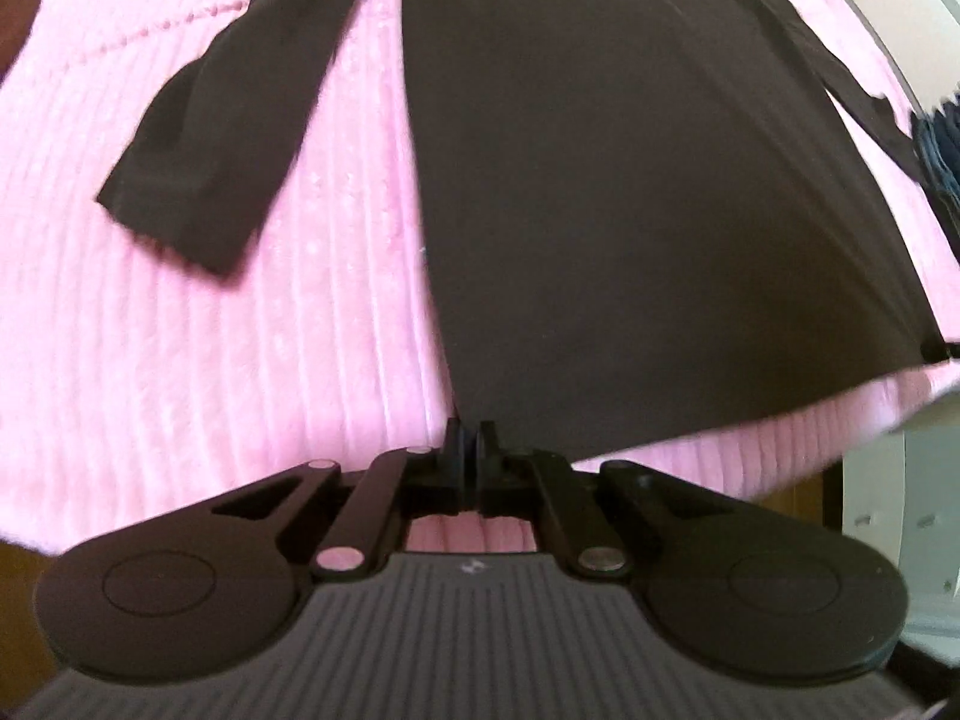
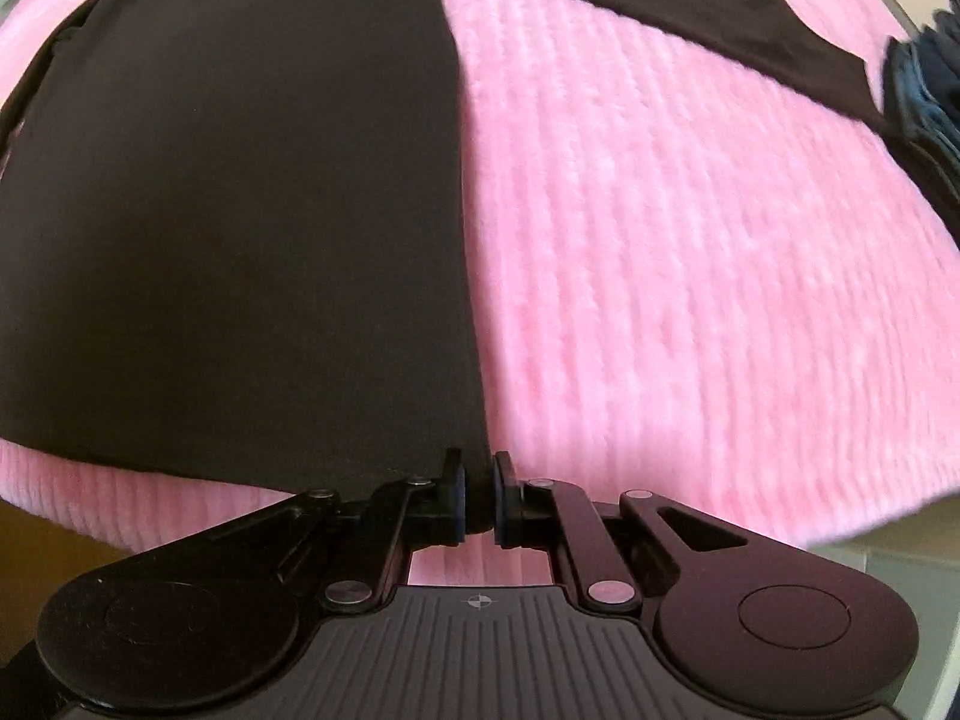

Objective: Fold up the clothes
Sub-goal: 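Grasp the shirt hem with the right gripper while the left gripper grasps the sleeve, then pull the shirt straight with both grippers and release it flat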

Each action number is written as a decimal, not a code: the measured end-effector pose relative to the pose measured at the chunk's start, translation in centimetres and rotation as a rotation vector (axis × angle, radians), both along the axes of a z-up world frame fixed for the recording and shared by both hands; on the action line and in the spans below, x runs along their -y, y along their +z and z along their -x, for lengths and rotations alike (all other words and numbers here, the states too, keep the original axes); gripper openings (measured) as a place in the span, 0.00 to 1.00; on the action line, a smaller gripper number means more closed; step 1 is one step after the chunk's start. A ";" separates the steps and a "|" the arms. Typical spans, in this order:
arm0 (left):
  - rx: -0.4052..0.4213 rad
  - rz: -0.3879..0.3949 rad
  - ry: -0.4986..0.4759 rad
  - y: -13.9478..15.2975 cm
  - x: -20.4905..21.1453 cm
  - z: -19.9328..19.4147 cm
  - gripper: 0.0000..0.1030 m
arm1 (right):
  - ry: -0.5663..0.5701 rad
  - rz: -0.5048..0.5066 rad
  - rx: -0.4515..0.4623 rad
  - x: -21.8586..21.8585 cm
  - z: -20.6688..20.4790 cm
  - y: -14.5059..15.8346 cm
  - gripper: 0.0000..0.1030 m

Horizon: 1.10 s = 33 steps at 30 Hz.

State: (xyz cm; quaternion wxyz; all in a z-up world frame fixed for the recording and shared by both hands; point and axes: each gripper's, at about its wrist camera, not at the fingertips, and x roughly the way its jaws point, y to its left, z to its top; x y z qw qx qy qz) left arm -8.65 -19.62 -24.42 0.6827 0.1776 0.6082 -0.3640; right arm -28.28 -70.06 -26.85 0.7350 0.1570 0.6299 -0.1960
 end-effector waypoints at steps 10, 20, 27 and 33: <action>0.230 -0.115 -0.089 0.5 0.6 -3.0 0.41 | 0.037 0.106 -0.042 -1.6 -2.5 -1.7 0.78; 0.371 -0.195 -0.375 -3.9 3.3 -9.9 0.07 | 0.048 0.125 0.005 -5.7 -6.3 0.9 0.78; 0.323 0.087 -0.041 8.3 -4.0 -20.5 0.02 | 0.067 0.129 0.031 -11.2 -10.6 3.2 0.78; 0.636 -0.101 0.374 11.8 -13.1 -37.3 0.25 | 0.109 0.124 0.080 -15.7 -14.7 4.9 0.78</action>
